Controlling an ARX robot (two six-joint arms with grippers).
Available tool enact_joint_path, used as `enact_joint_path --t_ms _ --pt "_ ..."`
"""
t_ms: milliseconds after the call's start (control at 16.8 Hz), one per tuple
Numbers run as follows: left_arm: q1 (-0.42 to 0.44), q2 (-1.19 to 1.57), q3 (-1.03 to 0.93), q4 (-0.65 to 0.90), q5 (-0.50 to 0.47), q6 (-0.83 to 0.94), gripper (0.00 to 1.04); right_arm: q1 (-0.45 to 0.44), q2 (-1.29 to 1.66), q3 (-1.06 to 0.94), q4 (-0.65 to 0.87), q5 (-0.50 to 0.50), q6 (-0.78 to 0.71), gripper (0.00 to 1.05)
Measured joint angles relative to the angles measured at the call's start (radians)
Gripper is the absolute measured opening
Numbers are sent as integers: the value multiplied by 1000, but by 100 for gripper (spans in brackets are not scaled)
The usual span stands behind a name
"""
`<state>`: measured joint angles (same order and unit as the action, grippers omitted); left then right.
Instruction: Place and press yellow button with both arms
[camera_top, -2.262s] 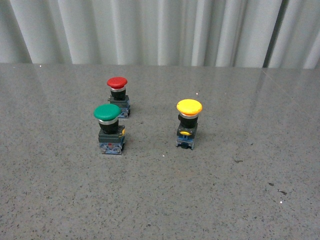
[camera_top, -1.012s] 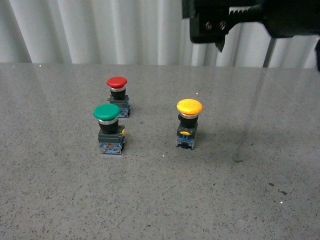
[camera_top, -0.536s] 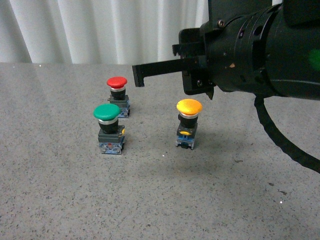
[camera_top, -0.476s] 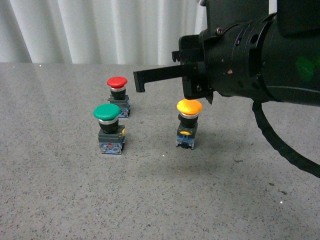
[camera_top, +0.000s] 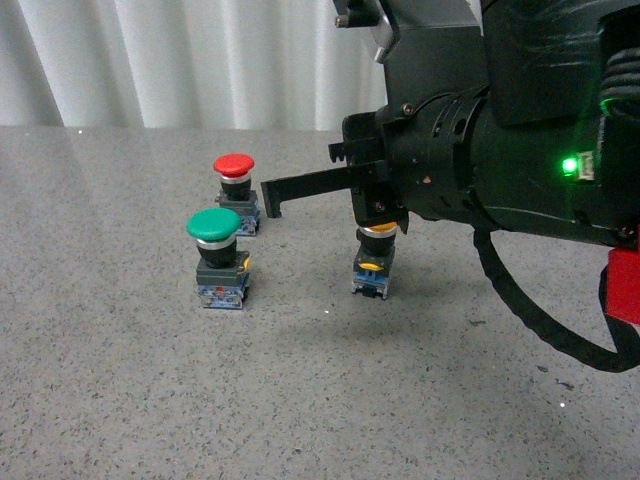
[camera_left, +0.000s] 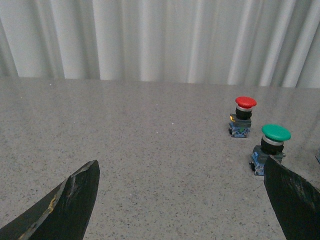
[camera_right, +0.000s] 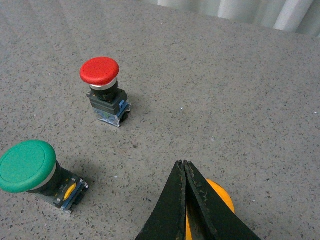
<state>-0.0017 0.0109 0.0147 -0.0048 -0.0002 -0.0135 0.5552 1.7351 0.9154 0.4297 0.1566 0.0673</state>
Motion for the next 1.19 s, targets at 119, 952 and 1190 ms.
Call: enact_joint_path --t_ms 119,952,1190 --pt "0 0 0 0 0 0 98 -2 19 2 -3 3 0 2" --pt "0 0 0 0 0 0 98 -27 62 50 -141 7 -15 2" --pt "0 0 0 0 0 0 98 -34 51 26 -42 -31 -6 2"
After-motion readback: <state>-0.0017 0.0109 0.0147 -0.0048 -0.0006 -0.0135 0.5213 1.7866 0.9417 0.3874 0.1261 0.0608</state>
